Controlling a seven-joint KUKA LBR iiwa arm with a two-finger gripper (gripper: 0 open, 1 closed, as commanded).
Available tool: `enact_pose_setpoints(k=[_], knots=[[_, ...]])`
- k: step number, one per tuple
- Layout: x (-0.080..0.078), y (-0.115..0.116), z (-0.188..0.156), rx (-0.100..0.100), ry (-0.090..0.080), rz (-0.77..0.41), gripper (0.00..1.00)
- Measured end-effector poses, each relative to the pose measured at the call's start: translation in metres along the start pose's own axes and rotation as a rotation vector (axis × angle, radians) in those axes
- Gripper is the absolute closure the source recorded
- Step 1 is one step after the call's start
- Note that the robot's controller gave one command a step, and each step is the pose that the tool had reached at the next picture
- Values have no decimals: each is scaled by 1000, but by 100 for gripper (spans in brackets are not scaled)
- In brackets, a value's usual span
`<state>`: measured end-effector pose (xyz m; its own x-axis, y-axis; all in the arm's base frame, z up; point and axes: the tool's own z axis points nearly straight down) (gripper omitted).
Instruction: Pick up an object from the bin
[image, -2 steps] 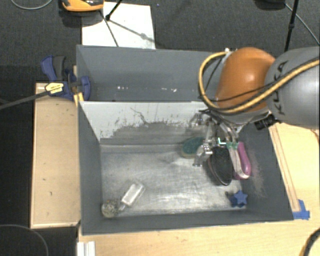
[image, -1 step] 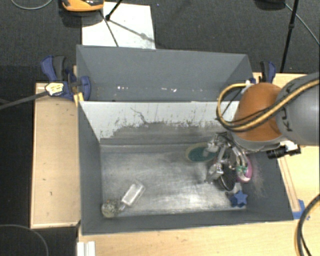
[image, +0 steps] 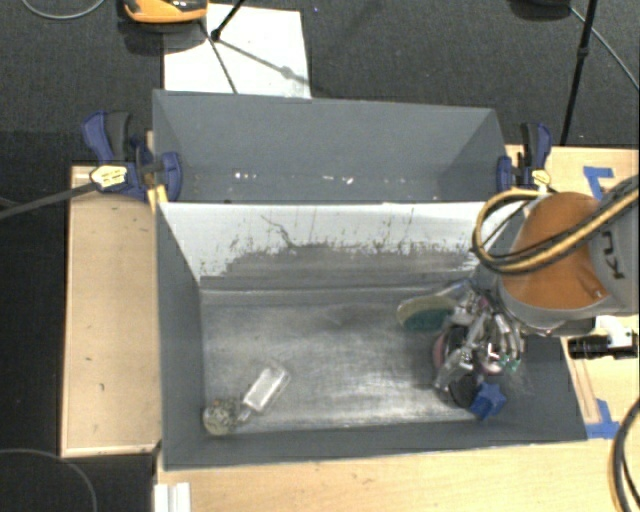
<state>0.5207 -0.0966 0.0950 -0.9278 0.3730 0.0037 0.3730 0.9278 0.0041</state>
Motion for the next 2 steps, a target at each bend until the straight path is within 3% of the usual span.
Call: enact_pose_setpoints(k=[1,2], knots=[[21,-17,-9,2,-4,171,0],[15,-15,21,-7,-2,328,0]])
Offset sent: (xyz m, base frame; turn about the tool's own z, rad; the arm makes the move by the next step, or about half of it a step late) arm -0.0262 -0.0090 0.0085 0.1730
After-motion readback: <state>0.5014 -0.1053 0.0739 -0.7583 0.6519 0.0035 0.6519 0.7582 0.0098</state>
